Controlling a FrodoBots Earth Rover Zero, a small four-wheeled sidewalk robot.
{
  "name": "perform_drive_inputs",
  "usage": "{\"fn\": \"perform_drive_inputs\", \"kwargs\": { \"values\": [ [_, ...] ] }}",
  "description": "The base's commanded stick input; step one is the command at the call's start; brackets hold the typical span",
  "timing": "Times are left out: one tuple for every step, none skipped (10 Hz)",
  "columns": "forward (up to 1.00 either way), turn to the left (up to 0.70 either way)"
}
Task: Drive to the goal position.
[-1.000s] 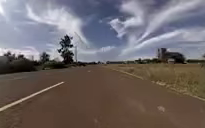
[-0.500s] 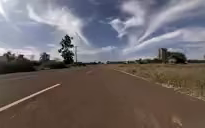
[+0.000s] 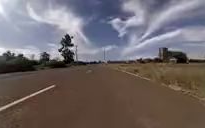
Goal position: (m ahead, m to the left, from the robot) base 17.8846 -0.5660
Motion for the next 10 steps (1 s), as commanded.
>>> {"fn": "perform_drive_inputs", "kwargs": {
  "values": [
    [0.7,0.0],
    [0.7,0.0],
    [0.7,0.0],
    [0.7,0.0],
    [0.7,0.0],
    [0.7,0.0],
    [0.7,0.0],
    [0.7,0.0],
    [0.7,0.0],
    [0.7,0.0]
  ]
}}
